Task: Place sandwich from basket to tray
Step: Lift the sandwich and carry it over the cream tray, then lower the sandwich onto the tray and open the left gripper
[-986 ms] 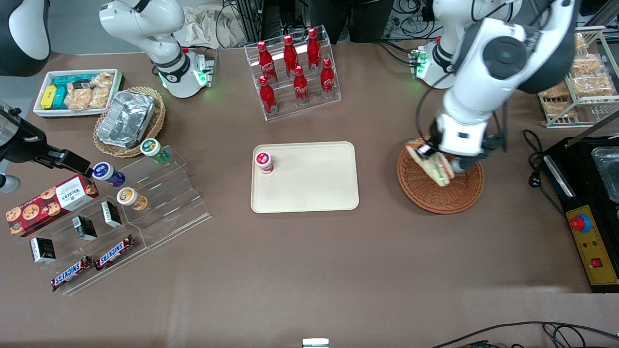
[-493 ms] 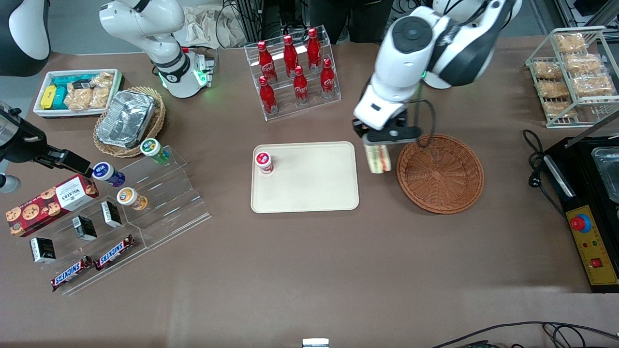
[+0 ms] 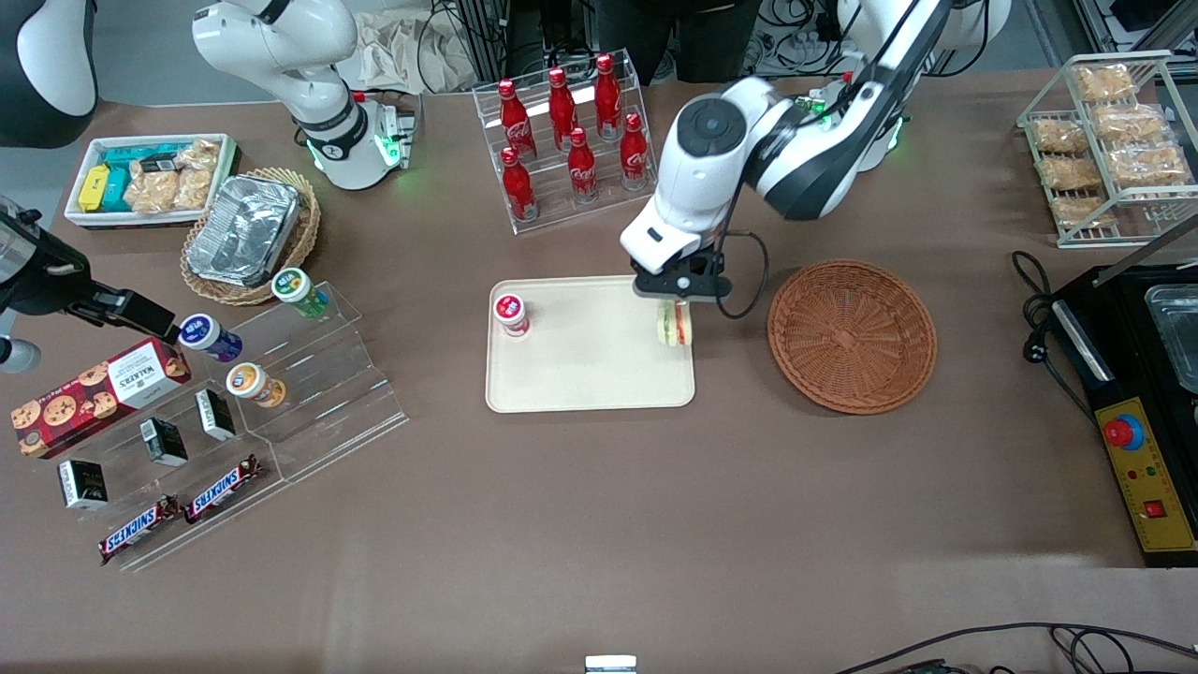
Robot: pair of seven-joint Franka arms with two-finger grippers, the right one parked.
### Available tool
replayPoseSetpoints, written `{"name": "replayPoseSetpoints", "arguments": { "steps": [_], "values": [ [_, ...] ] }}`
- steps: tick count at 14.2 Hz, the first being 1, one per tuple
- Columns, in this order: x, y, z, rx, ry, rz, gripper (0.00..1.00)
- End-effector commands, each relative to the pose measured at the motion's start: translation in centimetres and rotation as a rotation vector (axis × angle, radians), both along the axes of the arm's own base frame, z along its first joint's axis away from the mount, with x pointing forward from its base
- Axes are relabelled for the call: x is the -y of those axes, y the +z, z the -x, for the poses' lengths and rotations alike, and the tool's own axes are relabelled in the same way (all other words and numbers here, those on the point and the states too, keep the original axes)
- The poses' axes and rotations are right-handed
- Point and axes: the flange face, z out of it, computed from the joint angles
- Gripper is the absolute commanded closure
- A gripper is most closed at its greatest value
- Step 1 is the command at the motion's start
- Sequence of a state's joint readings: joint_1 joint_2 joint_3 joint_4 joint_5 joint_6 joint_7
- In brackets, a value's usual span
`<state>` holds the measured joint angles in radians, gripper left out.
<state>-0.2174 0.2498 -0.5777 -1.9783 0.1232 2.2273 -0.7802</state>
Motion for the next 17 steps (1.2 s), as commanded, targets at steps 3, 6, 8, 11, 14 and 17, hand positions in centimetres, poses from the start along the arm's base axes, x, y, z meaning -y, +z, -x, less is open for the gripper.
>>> {"name": "replayPoseSetpoints", "arguments": {
  "steps": [3, 6, 8, 11, 14, 17],
  "values": [
    [0.6, -9.0, 0.5, 0.004, -0.033, -0.004, 1.00],
    [0.8, -11.7, 0.4, 0.017, -0.001, -0.013, 1.00],
    [0.8, -12.4, 0.2, 0.041, 0.027, -0.005, 1.00],
    [0.8, -13.5, 0.3, 0.030, 0.021, -0.009, 0.29],
    [0.6, -13.9, 0.0, 0.029, 0.028, -0.008, 0.00],
    [0.6, -13.7, -0.1, 0.032, 0.030, -0.005, 0.00]
  ]
}}
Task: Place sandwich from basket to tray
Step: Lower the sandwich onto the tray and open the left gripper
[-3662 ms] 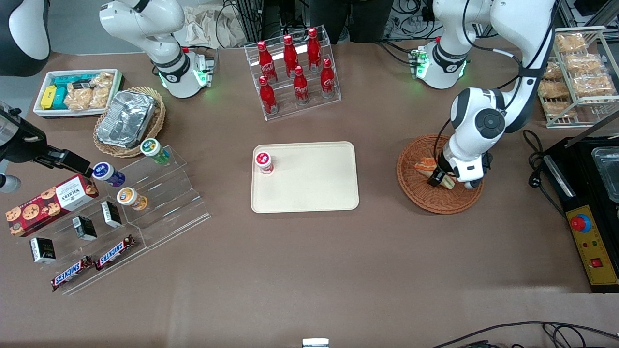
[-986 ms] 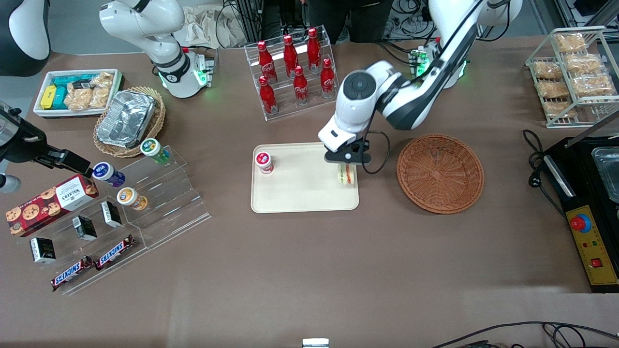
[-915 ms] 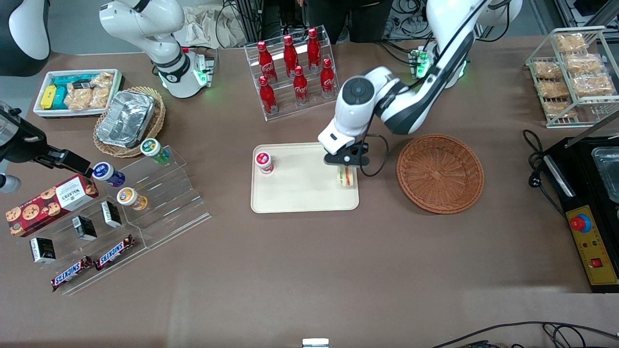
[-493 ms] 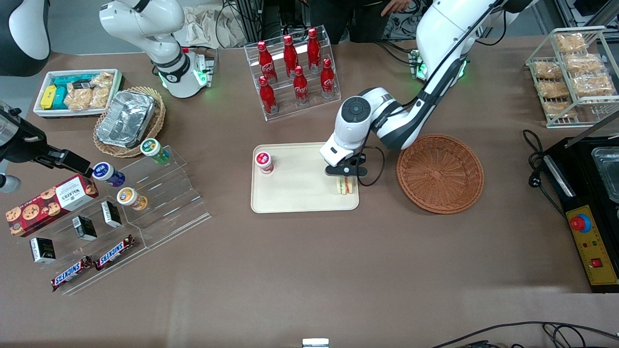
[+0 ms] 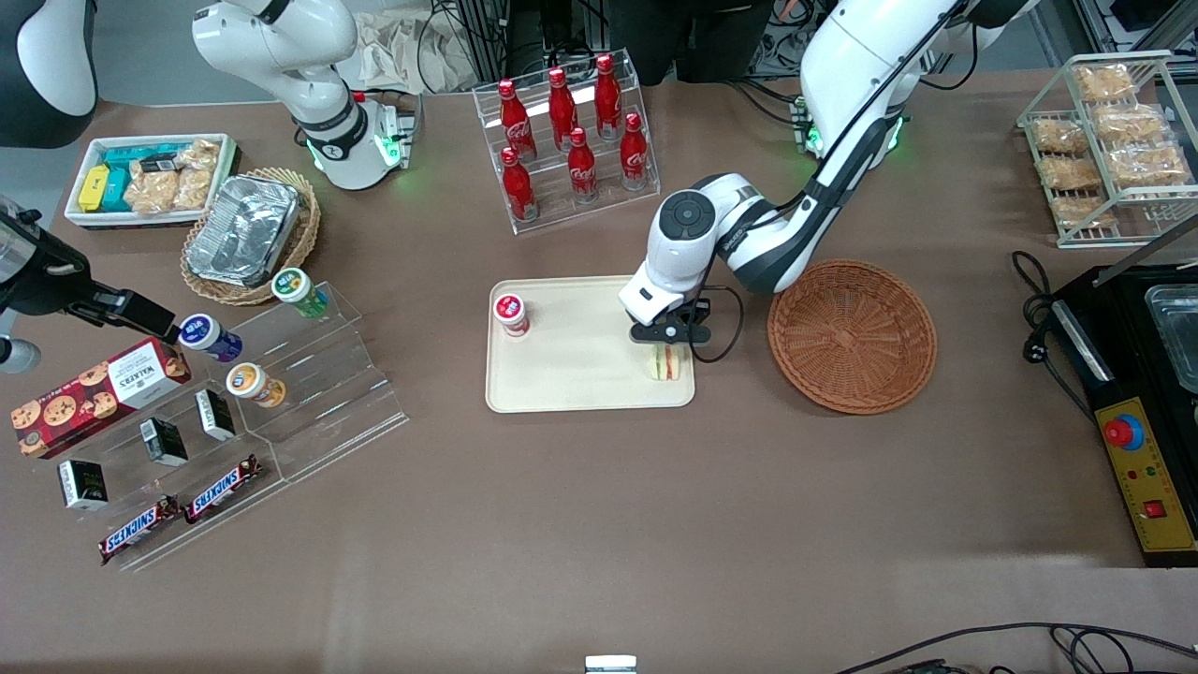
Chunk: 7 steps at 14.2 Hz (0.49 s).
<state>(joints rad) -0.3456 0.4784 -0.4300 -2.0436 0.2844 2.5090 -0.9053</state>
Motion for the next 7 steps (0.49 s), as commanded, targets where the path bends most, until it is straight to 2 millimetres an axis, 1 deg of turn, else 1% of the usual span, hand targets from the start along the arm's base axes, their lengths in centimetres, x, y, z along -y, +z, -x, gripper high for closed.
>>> {"name": "replayPoseSetpoints", "arguments": {
  "steps": [1, 2, 3, 6, 7],
  "values": [
    [0.3, 0.1, -0.3, 0.023, 0.009, 0.003, 0.00],
    [0.3, 0.2, -0.4, 0.024, 0.011, 0.003, 0.00],
    [0.0, 1.0, -0.8, 0.036, 0.019, 0.007, 0.00],
    [-0.9, 8.4, -1.6, 0.098, 0.050, -0.034, 0.00],
    [-1.1, 11.7, -1.7, 0.128, 0.062, -0.046, 0.00]
  ]
}}
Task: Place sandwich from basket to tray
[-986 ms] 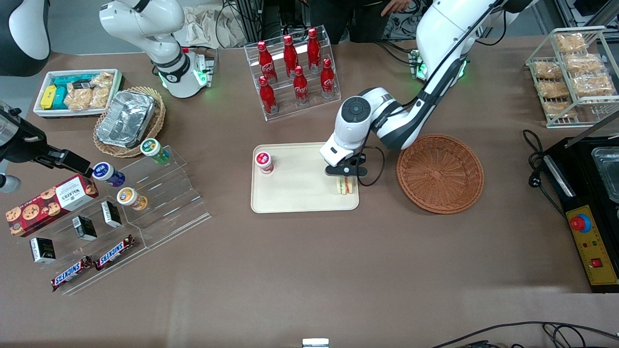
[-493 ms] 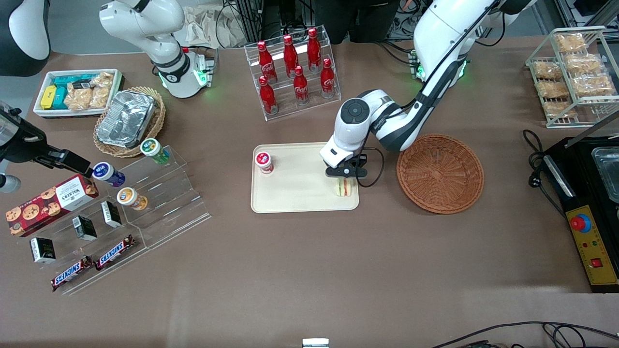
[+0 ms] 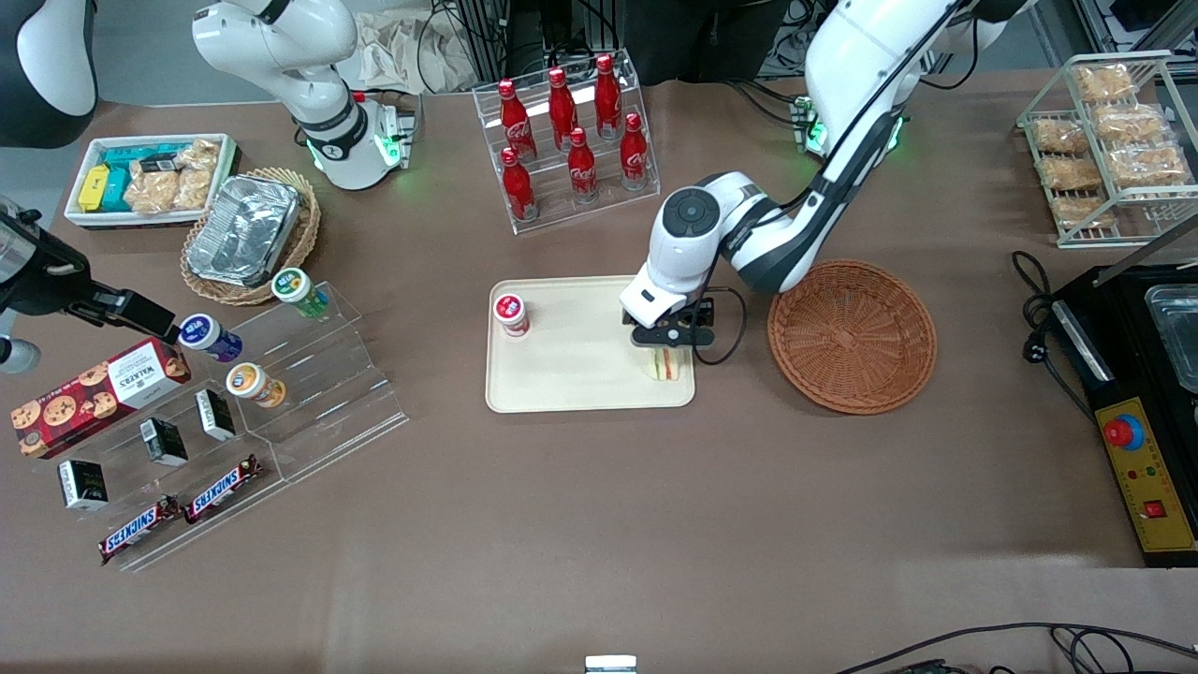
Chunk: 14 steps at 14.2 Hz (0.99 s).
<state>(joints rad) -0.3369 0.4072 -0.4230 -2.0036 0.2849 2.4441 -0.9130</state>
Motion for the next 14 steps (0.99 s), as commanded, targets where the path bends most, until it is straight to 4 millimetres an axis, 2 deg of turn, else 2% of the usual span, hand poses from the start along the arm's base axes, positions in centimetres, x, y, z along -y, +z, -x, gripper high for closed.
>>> {"name": "replayPoseSetpoints", "arguments": {
  "steps": [1, 2, 3, 4, 6, 8, 10, 12, 14],
  "values": [
    [-1.5, 9.6, 0.1, 0.092, 0.058, -0.056, 0.00],
    [-3.5, 12.4, -0.7, 0.119, 0.096, -0.070, 0.00],
    [-4.6, 15.1, -0.8, 0.146, 0.116, -0.080, 0.00],
    [-6.0, 17.6, -1.7, 0.157, 0.159, -0.070, 0.00],
    [-8.3, 21.5, -3.9, 0.155, 0.225, -0.038, 0.00],
    [-10.9, 23.8, -5.4, 0.143, 0.157, -0.075, 0.00],
    [-14.5, 25.1, -6.7, 0.123, 0.130, -0.092, 0.00],
    [-18.1, 26.7, -7.2, 0.118, 0.099, -0.130, 0.00],
    [-21.2, 28.4, -6.6, 0.091, 0.042, -0.176, 0.00]
  ]
}}
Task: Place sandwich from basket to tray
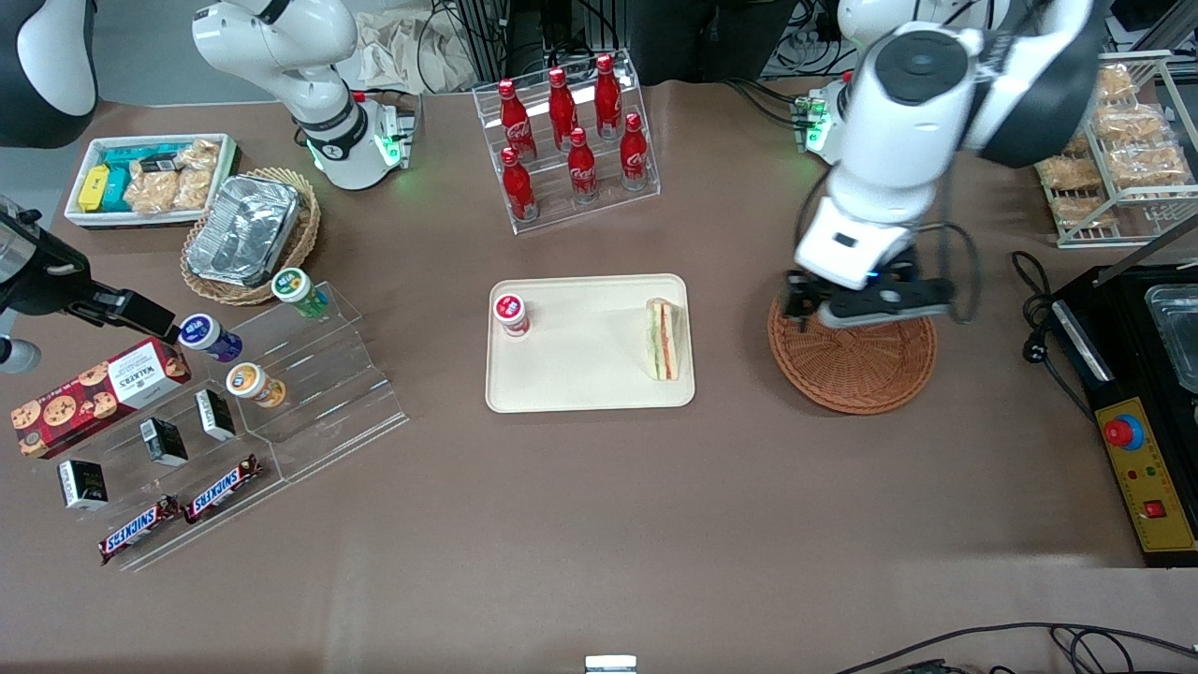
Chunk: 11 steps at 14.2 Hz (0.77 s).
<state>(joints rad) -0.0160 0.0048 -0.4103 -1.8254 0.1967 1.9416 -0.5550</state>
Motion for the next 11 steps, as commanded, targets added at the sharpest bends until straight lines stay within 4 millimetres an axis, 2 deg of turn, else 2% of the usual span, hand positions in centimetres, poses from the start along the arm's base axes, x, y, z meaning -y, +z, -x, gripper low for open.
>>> {"name": "replayPoseSetpoints", "arguments": {
  "steps": [1, 3, 5, 8, 11],
  "values": [
    [-3.6, 3.6, 1.8, -0.043, -0.082, -0.026, 0.00],
    [-9.3, 6.6, 2.1, -0.044, -0.073, 0.055, 0.00],
    [-13.3, 9.2, 2.7, -0.018, -0.083, 0.166, 0.00],
    [-14.7, 10.4, 4.0, 0.002, -0.095, 0.177, 0.00],
    [-15.1, 11.2, 3.2, 0.016, -0.163, 0.173, 0.00]
  ]
}}
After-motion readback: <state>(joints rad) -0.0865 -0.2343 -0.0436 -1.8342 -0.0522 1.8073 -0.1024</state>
